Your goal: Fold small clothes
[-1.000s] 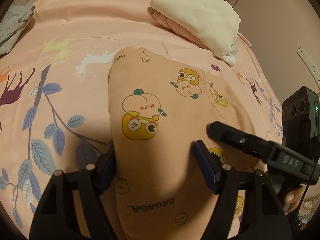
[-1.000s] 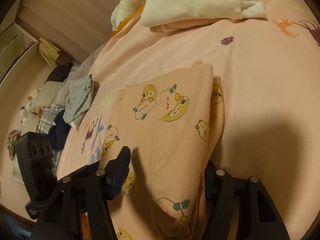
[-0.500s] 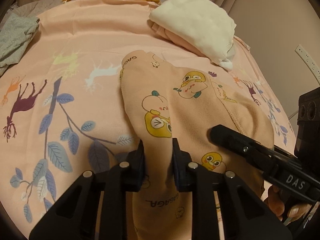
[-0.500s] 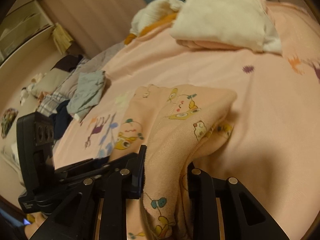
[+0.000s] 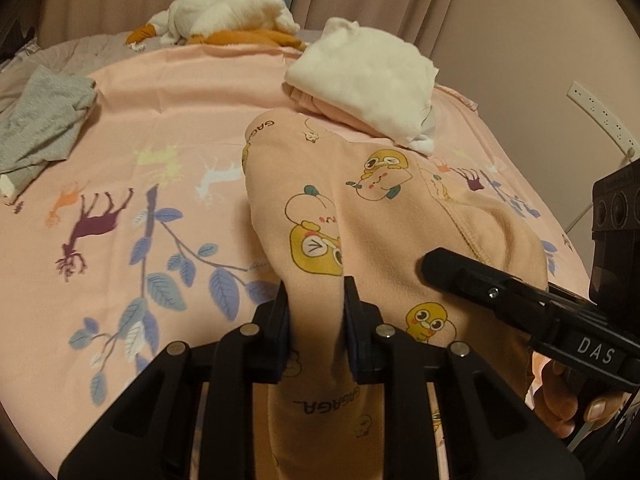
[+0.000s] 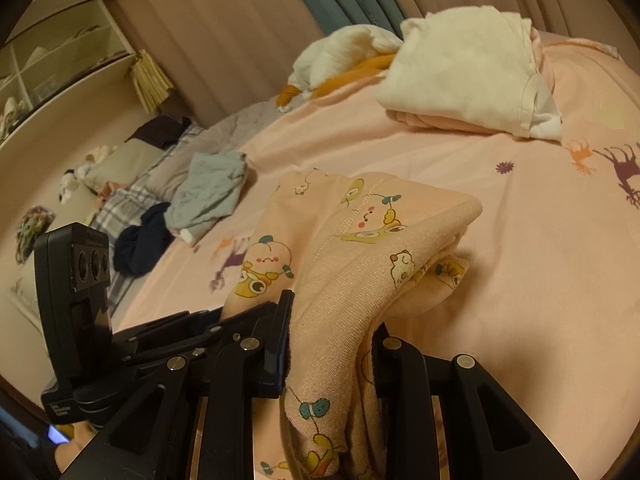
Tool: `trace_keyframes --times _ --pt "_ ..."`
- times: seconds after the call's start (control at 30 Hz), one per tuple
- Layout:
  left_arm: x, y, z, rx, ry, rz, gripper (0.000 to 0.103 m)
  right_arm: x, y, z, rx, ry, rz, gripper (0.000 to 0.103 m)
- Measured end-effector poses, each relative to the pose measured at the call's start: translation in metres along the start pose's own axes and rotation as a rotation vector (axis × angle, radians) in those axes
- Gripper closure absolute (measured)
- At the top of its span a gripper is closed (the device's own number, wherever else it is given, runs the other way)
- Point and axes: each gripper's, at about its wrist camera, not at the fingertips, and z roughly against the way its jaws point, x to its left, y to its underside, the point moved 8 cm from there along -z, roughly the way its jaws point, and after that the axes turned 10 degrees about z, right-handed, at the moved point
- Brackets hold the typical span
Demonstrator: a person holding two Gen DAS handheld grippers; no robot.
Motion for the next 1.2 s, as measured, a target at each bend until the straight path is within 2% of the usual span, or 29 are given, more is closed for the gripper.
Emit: trace_keyframes --times 0.7,1.2 --pt "0.01 0.03 0.093 -0.095 -0.05 0.017 0.081 0.071 0.006 0.039 -0.033 -0.073 0.063 0.076" --pt "0.032 0.039 0.125 -0.13 -0.083 0.047 0.081 0.103 0.005 0.034 -0.017 -0.106 0.126 0.076"
